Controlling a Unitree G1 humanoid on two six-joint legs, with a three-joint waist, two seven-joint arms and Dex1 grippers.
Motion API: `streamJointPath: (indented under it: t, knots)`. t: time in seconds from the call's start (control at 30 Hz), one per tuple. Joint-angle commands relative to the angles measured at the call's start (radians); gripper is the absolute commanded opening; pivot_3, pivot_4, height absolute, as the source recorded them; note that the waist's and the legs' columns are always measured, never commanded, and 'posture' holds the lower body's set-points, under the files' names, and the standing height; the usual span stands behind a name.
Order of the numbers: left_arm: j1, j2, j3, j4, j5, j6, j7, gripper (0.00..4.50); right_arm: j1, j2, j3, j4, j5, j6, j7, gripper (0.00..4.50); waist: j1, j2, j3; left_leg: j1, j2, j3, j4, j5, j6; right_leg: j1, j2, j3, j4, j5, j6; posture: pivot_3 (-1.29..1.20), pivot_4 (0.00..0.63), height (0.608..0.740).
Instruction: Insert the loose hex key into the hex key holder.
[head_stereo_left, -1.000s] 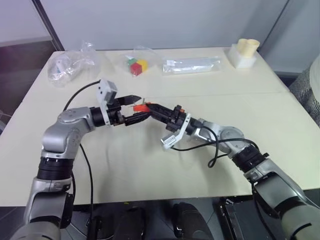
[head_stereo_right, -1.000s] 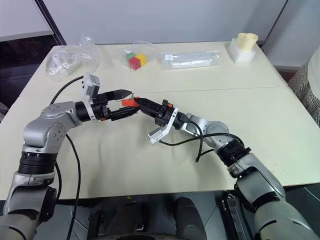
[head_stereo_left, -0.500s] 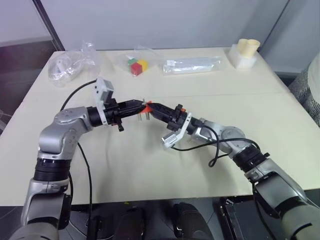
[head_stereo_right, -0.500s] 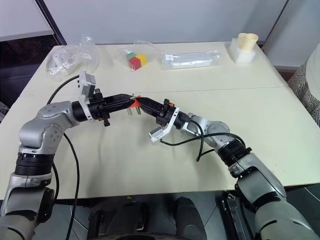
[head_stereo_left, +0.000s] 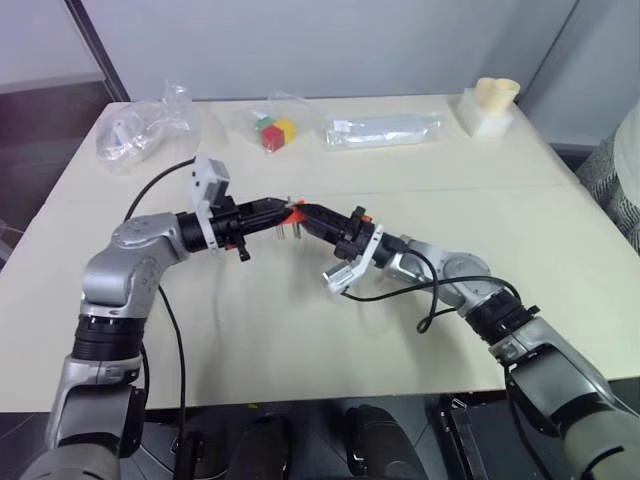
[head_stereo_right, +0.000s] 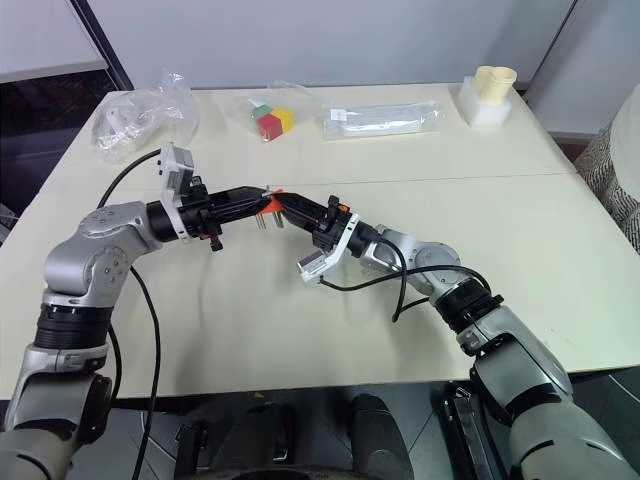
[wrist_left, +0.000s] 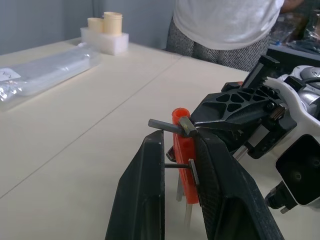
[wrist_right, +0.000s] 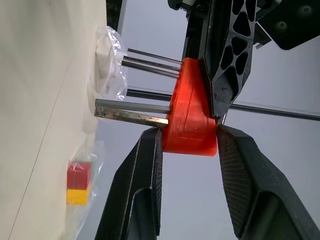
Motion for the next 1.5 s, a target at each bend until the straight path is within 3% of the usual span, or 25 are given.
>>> streamJointPath:
  t: [0.03, 0.13, 0.83, 0.93, 1.07, 1.5]
  knots:
    - [-0.014, 0.003, -0.016, -0.013, 0.01, -0.001, 0.002, 1.4, -0.013, 0.005, -0.041, -0.046, 0.033, 0.008, -0.005, 1.06, 0.0, 0.0, 0.0, 0.0, 0.0, 0.0, 0.0, 0.0, 0.0, 0.0, 0.0, 0.0, 0.0, 0.0, 0.0, 0.0, 0.15, 0.74]
    - [-0.007, 0.005, -0.023, -0.021, 0.025, -0.028, -0.005, 2.59, -0.011, 0.004, -0.042, -0.048, 0.038, 0.009, 0.001, 1.06, 0.0, 0.0, 0.0, 0.0, 0.0, 0.0, 0.0, 0.0, 0.0, 0.0, 0.0, 0.0, 0.0, 0.0, 0.0, 0.0, 0.15, 0.74]
    - [-0.003, -0.01, -0.025, -0.026, 0.016, -0.014, 0.021, 2.59, 0.001, 0.002, -0.043, -0.057, 0.049, 0.015, 0.017, 1.06, 0.0, 0.0, 0.0, 0.0, 0.0, 0.0, 0.001, 0.0, 0.0, 0.0, 0.0, 0.0, 0.001, 0.0, 0.0, 0.0, 0.15, 0.74]
    - [-0.002, -0.01, -0.025, -0.027, 0.015, -0.012, 0.02, 1.77, 0.002, 0.001, -0.043, -0.059, 0.052, 0.017, 0.02, 1.06, 0.0, 0.0, 0.0, 0.0, 0.0, 0.0, 0.001, 0.0, 0.0, 0.0, 0.0, 0.0, 0.001, 0.0, 0.0, 0.0, 0.15, 0.74]
    - [-0.001, -0.012, -0.025, -0.028, 0.016, -0.014, 0.021, 0.05, 0.005, -0.003, -0.042, -0.064, 0.054, 0.019, 0.023, 1.06, 0.0, 0.0, 0.0, 0.0, 0.0, 0.0, 0.001, 0.0, 0.0, 0.0, 0.0, 0.0, 0.001, 0.0, 0.0, 0.0, 0.15, 0.74]
    - [-0.005, -0.025, -0.016, -0.015, 0.022, -0.03, 0.034, 0.05, 0.013, -0.003, -0.036, -0.053, 0.067, 0.015, 0.036, 1.06, 0.0, 0.0, 0.0, 0.0, 0.0, 0.0, 0.001, 0.0, 0.0, 0.0, 0.0, 0.0, 0.001, 0.0, 0.0, 0.0, 0.15, 0.74]
